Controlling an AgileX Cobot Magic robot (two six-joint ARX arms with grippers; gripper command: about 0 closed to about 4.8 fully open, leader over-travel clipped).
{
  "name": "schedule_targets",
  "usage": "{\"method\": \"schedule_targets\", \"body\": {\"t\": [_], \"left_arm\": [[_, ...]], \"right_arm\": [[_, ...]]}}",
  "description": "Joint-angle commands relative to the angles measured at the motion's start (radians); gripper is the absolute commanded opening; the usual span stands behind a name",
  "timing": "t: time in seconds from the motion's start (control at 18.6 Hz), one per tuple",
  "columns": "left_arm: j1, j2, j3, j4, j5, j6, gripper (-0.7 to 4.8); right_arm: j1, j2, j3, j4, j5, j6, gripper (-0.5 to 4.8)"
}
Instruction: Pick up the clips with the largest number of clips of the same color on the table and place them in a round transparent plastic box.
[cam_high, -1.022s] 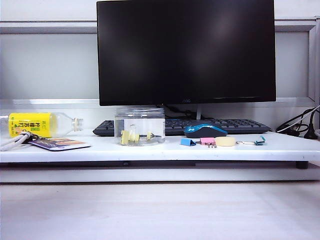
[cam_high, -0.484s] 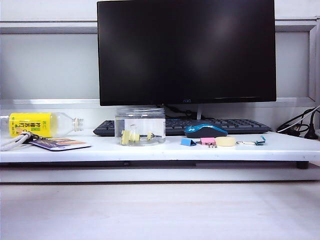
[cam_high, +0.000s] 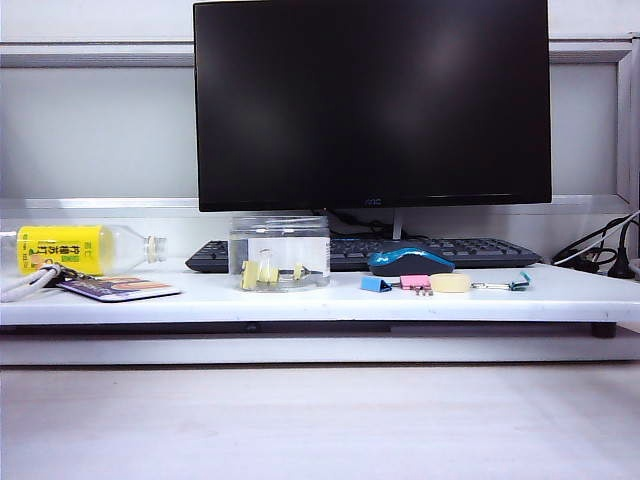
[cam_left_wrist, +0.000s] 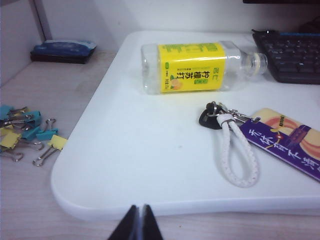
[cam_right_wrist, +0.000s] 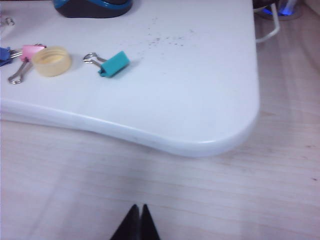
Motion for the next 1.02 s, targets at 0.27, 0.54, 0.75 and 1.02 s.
{"method": "schedule_targets", "body": {"t": [0.27,0.54,0.75,1.02], "left_arm": [[0.0,-0.003,-0.003,-0.023,0.004,0.001,0.21],[0.0,-0.003,-0.003,-0.023,0.004,0.001,0.21],[0.0,-0.003,-0.003,-0.023,0.004,0.001,0.21],[0.0,-0.003,-0.003,-0.023,0.004,0.001,0.22]], "right_arm": [[-0.107,-0.011,-0.002,0.002,0.002,0.0,-0.01],[-0.134,-0.03,-0.002,0.01,0.003,0.0,-0.01],[-0.134,-0.105,-0.002,0.01,0.002,0.0,-0.01],[-0.134,-0.13,-0.002,0.01,0.002,0.0,-0.01]]}}
